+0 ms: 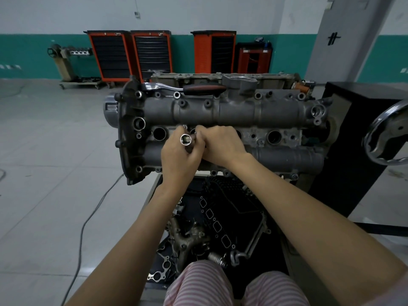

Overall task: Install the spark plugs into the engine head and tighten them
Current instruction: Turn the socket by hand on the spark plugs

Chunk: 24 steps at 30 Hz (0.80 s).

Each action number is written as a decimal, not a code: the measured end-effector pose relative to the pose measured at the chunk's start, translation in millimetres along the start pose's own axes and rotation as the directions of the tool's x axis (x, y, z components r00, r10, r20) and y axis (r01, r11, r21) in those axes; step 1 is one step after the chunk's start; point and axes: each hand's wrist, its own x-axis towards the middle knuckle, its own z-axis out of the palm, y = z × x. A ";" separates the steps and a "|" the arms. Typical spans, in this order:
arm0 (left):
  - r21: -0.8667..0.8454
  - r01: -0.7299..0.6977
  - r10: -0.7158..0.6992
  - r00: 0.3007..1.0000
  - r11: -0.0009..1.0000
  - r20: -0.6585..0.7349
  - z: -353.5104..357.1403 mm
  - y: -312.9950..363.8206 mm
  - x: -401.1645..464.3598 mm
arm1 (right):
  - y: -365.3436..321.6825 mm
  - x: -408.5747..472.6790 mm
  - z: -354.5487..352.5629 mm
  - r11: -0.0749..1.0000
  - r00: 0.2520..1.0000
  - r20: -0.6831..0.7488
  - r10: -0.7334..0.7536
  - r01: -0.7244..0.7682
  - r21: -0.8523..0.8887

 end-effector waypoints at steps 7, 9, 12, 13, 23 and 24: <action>0.028 0.002 -0.002 1.000 1.000 -0.009 -0.2 2.8 6.3 | -4.9 -1.5 -6.6 0.999 0.994 -0.109 0.025 -0.020 0.049; 0.020 -0.009 0.010 1.000 1.000 -0.015 -1.0 1.6 4.9 | -2.1 -1.4 -3.3 0.999 0.996 -0.091 0.019 -0.016 0.032; 0.037 -0.041 0.040 0.999 0.998 0.011 -2.5 0.0 2.2 | 1.8 -0.6 0.4 0.999 0.999 -0.007 0.039 -0.039 0.010; 0.032 -0.044 0.044 0.999 0.999 0.018 -2.4 -0.4 1.5 | 1.6 -0.2 1.4 0.999 0.999 0.006 0.032 -0.032 0.004; 0.029 -0.018 0.018 1.000 0.999 0.001 -0.1 -0.6 6.1 | -2.3 -0.8 -4.9 0.996 0.997 -0.032 0.065 -0.063 0.065; 0.029 -0.009 0.009 1.000 1.000 0.005 0.3 -0.5 6.7 | -2.8 -1.5 -5.9 0.994 0.995 -0.069 0.067 -0.061 0.088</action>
